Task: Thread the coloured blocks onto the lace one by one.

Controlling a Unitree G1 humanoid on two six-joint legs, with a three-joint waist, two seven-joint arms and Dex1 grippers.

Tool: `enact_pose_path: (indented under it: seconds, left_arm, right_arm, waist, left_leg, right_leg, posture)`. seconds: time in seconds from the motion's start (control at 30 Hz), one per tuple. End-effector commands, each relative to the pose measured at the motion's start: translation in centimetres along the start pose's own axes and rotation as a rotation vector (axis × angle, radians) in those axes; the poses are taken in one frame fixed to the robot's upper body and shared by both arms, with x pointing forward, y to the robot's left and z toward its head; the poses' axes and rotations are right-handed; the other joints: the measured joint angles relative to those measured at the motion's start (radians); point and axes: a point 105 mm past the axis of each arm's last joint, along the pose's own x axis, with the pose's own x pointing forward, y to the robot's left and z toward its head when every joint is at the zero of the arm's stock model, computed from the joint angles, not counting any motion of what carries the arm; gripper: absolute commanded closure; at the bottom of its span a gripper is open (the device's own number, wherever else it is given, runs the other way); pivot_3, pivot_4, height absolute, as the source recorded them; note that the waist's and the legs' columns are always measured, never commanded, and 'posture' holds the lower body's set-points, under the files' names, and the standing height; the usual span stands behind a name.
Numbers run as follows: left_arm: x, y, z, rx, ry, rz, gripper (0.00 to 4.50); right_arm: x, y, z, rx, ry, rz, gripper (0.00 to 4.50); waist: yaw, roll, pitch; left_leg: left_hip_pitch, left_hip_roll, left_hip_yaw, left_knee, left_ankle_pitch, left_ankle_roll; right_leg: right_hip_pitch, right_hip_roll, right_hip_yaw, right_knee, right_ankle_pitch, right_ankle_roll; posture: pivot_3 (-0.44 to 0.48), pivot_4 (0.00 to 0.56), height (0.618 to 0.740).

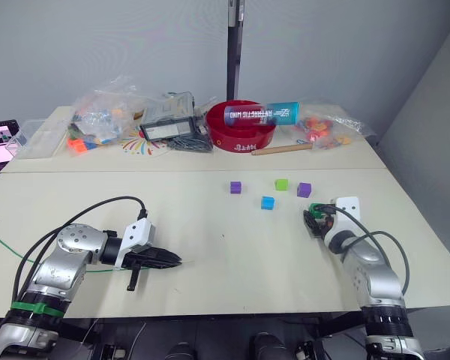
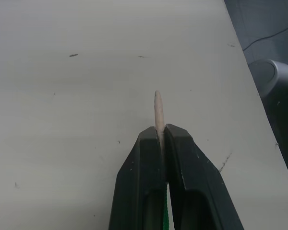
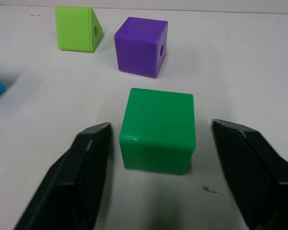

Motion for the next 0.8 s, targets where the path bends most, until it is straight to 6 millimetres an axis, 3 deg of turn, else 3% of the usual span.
enact_pose_path:
  seconds: [0.03,0.1,0.27,0.57,0.63,0.7,0.8]
  left_arm:
    - [-0.7,0.4,0.9,0.040,-0.002,0.018,4.50]
    - [-0.7,0.5,0.8,0.040,-0.002,0.020,4.50]
    - [-0.9,0.4,0.6,0.035,0.003,0.019,4.50]
    - [-1.0,0.4,0.3,0.035,0.005,0.007,4.50]
    - [-0.9,0.6,0.2,0.036,0.008,-0.001,4.50]
    - [-0.9,0.8,0.2,0.036,0.007,-0.008,4.50]
    - [-0.9,0.9,0.1,0.037,0.009,-0.011,4.50]
  right_arm:
    - [0.1,-0.5,1.4,-0.001,-0.057,-0.023,2.54]
    - [0.0,-0.3,1.6,0.010,-0.075,-0.017,3.28]
    - [-1.6,0.7,2.4,0.027,-0.112,-0.007,3.32]
    - [-8.7,9.3,3.4,0.069,-0.145,0.202,3.32]
    - [-10.1,12.0,2.1,0.104,-0.088,0.244,3.32]
    - [-10.7,13.9,0.1,0.022,-0.026,0.309,3.32]
    - [-10.4,13.8,-1.5,0.054,0.020,0.288,3.32]
  waist:
    - [0.000,0.000,0.000]
    - [0.001,0.000,0.000]
    - [0.001,0.000,0.000]
    - [0.000,0.000,0.000]
    - [0.002,0.000,0.000]
    - [0.002,0.000,0.000]
    - [0.003,-0.001,0.000]
  left_leg:
    - [0.000,0.000,0.000,0.000,0.000,0.000]
    - [0.000,0.000,0.000,0.000,0.000,0.000]
    - [0.000,0.000,0.000,0.000,0.000,0.000]
    - [-0.001,0.000,-0.001,-0.001,0.000,0.000]
    - [-0.001,0.000,-0.001,-0.001,0.000,0.000]
    - [-0.001,0.001,-0.002,-0.001,0.000,0.000]
    - [-0.001,0.000,-0.001,0.000,0.000,0.000]
  right_leg:
    - [0.000,0.000,0.000,0.000,0.000,0.000]
    - [0.000,0.000,0.000,0.000,0.000,0.000]
    - [0.000,0.000,0.000,0.000,0.000,0.000]
    - [-0.001,0.000,-0.001,0.000,0.000,0.000]
    - [-0.001,0.000,-0.001,0.001,-0.001,-0.001]
    - [-0.001,0.001,-0.001,0.001,-0.001,-0.001]
    - [-0.001,0.000,-0.001,-0.001,-0.001,-0.001]
  posture:
    - [0.000,0.150,0.731]
    - [0.000,0.150,0.731]
    - [0.000,0.150,0.731]
    - [0.000,0.150,0.731]
    - [0.000,0.150,0.731]
    - [0.000,0.150,0.731]
    - [0.000,0.150,0.731]
